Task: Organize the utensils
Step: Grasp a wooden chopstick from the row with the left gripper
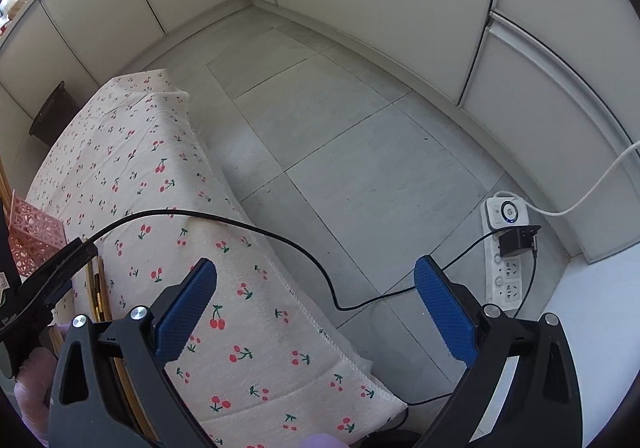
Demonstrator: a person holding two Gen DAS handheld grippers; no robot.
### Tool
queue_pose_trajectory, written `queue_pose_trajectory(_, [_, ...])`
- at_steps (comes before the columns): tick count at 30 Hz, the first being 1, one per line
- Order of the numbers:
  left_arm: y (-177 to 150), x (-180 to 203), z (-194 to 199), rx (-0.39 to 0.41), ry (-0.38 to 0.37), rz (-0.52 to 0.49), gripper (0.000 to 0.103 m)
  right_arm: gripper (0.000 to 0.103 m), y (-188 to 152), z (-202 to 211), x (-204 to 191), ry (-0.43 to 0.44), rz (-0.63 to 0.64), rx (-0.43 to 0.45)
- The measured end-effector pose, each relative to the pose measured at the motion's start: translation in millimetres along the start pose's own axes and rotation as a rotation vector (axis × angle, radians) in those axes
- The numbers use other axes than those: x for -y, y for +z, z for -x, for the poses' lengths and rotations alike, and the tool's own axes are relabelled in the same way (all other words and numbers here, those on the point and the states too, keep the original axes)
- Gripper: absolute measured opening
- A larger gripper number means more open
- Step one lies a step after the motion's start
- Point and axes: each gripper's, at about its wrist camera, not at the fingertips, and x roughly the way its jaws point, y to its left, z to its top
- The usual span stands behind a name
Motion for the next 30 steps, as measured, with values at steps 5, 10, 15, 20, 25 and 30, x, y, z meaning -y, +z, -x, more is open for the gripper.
queue_pose_trajectory(5, [-1.2,-0.9,-0.6,-0.004,-0.021,-0.007,0.037,0.096,0.8,7.0,-5.3,-0.065,0.046,0.069])
queue_pose_trajectory(10, [-11.1,-27.8,7.4,-0.029,-0.068,-0.016,0.007,0.096,-1.6,41.9,-21.4,-0.169,0.161,0.341])
queue_pose_trajectory(15, [-26.4,-58.3,20.0,-0.066,-0.103,-0.050,0.007,0.096,-17.7,96.0,-38.1,-0.132,0.240,0.727])
queue_pose_trajectory(20, [-39.5,-99.8,33.6,-0.061,-0.103,-0.075,0.007,0.096,-37.1,129.5,-48.5,-0.057,0.287,0.936])
queue_pose_trajectory(25, [-43.4,-131.7,45.1,-0.061,-0.129,-0.055,0.007,0.096,-41.1,142.6,-61.9,0.178,0.343,0.910])
queue_pose_trajectory(30, [-42.1,-144.8,51.0,-0.063,-0.161,-0.034,0.007,0.096,-1.3,63.0,-112.9,0.323,0.466,0.276])
